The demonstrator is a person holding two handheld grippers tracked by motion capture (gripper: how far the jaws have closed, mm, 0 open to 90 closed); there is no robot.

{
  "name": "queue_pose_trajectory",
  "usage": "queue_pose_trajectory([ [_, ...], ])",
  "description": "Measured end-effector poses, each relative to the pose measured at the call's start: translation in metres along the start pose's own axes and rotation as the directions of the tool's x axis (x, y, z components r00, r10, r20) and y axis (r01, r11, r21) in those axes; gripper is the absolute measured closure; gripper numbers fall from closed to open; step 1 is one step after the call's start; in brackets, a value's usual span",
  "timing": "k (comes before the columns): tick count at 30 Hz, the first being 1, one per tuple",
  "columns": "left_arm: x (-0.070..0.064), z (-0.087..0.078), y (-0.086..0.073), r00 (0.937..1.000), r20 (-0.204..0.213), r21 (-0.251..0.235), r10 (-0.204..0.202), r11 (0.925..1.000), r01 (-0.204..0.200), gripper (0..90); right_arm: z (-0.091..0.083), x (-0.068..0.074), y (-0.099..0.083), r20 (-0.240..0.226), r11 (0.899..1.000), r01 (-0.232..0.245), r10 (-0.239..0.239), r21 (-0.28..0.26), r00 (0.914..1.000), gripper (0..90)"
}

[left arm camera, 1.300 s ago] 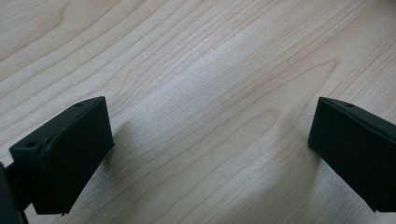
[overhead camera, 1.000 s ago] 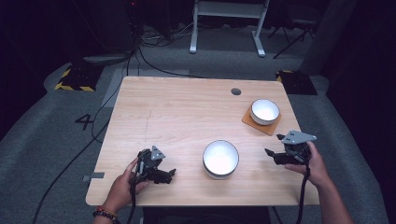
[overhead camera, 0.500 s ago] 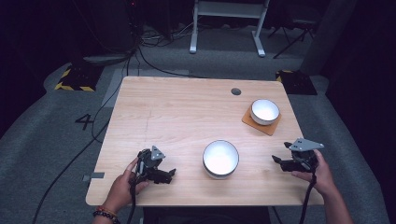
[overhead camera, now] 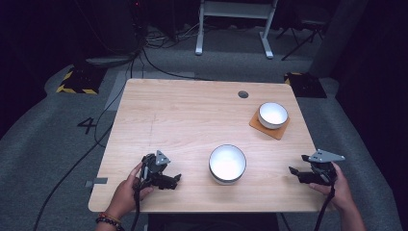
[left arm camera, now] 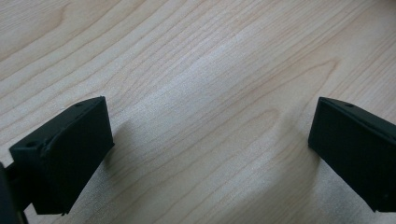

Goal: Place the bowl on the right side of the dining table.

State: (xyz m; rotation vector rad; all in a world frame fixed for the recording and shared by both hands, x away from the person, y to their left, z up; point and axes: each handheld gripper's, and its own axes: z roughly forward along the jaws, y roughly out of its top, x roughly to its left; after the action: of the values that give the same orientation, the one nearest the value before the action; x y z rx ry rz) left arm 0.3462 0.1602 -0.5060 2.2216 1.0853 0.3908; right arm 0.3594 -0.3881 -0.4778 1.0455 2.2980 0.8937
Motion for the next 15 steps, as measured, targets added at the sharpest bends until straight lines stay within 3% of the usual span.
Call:
queue_pose_trajectory([
  [3,0.0,0.0,0.0,1.0,-0.001,0.0,0.0,1.0,0.0,0.0,0.0,-0.003,-0.005,-0.001,1.0,-0.003,0.003,0.004,1.0,24.0],
  [6,0.0,0.0,0.0,1.0,0.001,0.0,0.0,1.0,0.0,0.0,-0.001,-0.004,-0.012,0.003,0.999,-0.049,0.049,0.005,0.9988,23.7],
  [15,0.0,0.0,0.0,1.0,0.0,0.0,0.0,1.0,0.0,0.0,0.002,-0.008,-0.027,-0.026,0.994,-0.112,0.112,0.001,0.9934,20.9],
])
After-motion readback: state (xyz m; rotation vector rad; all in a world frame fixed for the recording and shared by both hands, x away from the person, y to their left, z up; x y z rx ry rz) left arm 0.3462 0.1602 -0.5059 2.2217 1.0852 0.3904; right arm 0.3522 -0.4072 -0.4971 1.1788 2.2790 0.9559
